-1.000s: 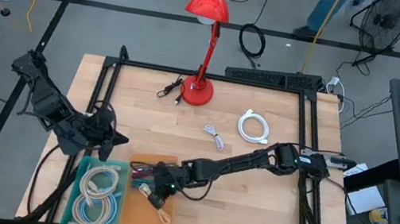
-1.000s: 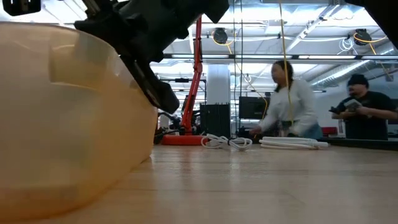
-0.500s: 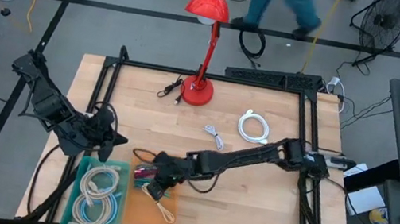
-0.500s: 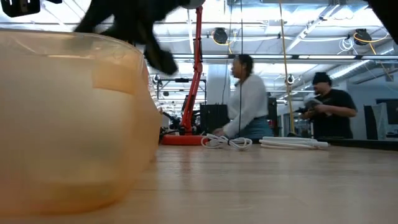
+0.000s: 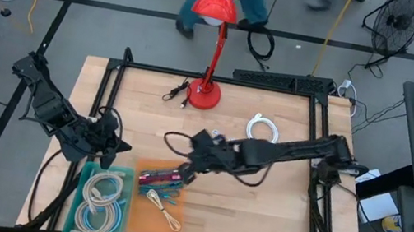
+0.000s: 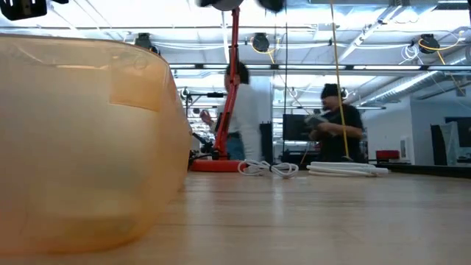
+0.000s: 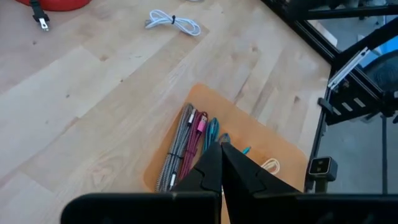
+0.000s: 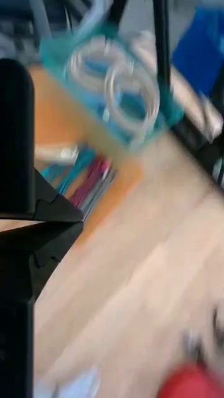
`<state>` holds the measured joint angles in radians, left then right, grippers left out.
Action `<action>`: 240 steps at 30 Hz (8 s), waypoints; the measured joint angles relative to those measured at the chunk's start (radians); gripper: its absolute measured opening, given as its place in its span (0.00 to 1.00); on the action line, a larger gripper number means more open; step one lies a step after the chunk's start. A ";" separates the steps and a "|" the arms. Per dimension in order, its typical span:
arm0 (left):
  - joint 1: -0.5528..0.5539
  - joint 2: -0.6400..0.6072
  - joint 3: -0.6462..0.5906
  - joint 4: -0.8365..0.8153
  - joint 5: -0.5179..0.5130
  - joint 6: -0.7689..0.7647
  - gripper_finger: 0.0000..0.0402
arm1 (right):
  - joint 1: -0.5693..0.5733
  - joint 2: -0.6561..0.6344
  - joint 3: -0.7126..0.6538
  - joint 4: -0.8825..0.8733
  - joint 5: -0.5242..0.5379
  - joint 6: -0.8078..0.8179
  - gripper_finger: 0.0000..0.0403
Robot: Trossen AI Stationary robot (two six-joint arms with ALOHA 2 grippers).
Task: Pick & Place USB Port
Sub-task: Put the left white USB cable into the orange bin
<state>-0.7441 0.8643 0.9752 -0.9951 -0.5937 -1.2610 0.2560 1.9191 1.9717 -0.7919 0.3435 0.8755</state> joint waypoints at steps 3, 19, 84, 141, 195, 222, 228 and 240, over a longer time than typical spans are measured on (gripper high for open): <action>0.000 0.001 0.000 0.000 0.010 0.003 0.01 | 0.002 -0.048 0.000 -0.148 0.063 0.056 0.00; 0.000 0.002 0.000 -0.003 0.013 0.045 0.01 | -0.172 -0.084 -0.306 -0.257 -0.094 0.132 0.04; 0.276 -0.022 -0.268 1.211 0.167 0.705 0.04 | -0.019 -0.351 -0.398 0.740 -0.025 -0.080 0.03; 0.215 0.462 -0.011 0.471 0.740 0.744 0.05 | 0.140 -0.426 -0.398 0.714 -0.080 -0.024 0.29; 0.238 0.941 0.188 0.497 0.829 0.499 0.60 | 0.130 -0.422 -0.513 0.685 -0.271 -0.051 0.25; 0.236 0.873 0.191 0.449 0.745 0.380 0.61 | 0.125 -0.422 -0.514 0.643 -0.297 -0.044 0.25; 0.253 0.838 0.188 0.346 0.578 0.355 0.58 | 0.123 -0.422 -0.514 0.644 -0.297 -0.046 0.25; 0.267 0.853 0.187 0.182 0.589 0.412 0.04 | 0.123 -0.422 -0.514 0.645 -0.297 -0.049 0.25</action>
<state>-0.4770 1.7168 1.1622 -0.8126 -0.0046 -0.8490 0.3794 1.4967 1.4574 -0.1474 0.0463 0.8265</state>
